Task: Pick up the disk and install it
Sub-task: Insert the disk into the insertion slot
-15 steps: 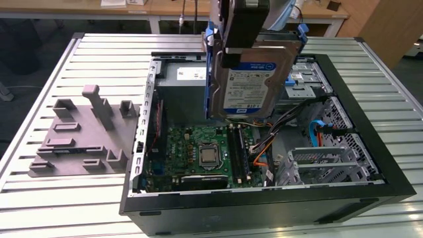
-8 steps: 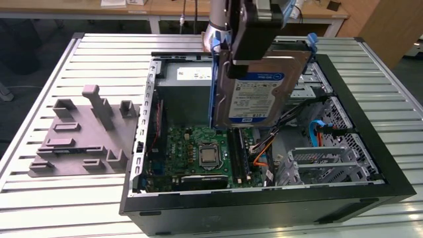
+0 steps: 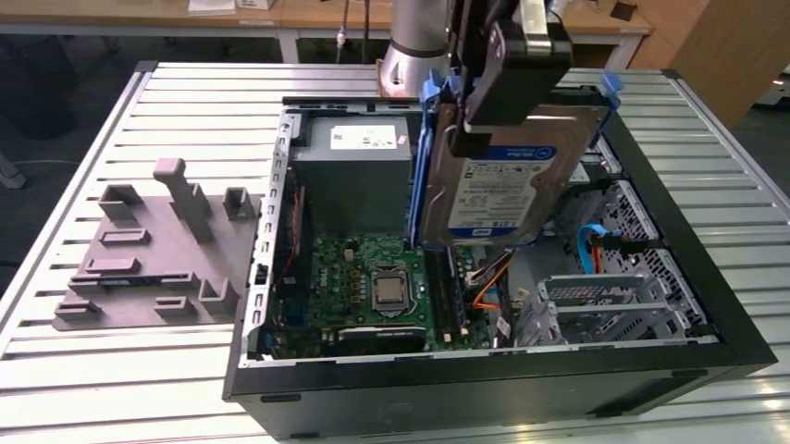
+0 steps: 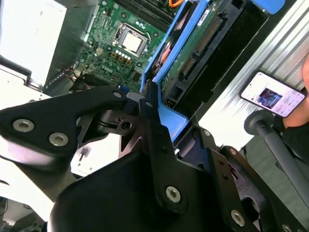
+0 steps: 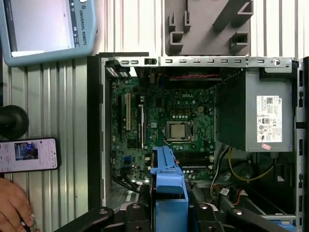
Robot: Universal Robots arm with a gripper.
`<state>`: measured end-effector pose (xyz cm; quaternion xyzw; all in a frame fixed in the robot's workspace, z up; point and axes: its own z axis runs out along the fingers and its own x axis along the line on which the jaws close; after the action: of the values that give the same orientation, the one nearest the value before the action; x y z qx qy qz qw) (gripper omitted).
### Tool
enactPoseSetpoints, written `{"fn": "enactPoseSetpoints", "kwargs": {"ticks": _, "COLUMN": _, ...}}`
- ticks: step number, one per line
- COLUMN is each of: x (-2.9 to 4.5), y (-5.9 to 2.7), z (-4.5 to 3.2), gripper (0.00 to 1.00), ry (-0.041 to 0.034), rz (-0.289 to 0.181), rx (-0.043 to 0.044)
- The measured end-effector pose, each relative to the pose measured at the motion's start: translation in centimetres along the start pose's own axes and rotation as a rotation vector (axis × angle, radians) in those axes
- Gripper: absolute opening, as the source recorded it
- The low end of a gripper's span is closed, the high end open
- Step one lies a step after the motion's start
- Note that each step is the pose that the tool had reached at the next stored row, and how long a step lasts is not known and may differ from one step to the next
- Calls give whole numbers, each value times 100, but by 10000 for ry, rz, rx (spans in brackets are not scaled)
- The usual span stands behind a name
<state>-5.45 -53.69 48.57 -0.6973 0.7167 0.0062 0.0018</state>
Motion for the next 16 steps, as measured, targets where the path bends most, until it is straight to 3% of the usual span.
{"fn": "enactPoseSetpoints", "kwargs": {"ticks": 6, "x": 146, "y": -18, "z": 27, "gripper": 36, "ry": 2, "rz": 0, "rx": 2}}
{"fn": "enactPoseSetpoints", "kwargs": {"ticks": 12, "x": 193, "y": -182, "z": 57, "gripper": 36, "ry": 4, "rz": 0, "rx": 2}}
{"fn": "enactPoseSetpoints", "kwargs": {"ticks": 16, "x": 245, "y": -231, "z": 80, "gripper": 36, "ry": 2, "rz": 0, "rx": 6}}
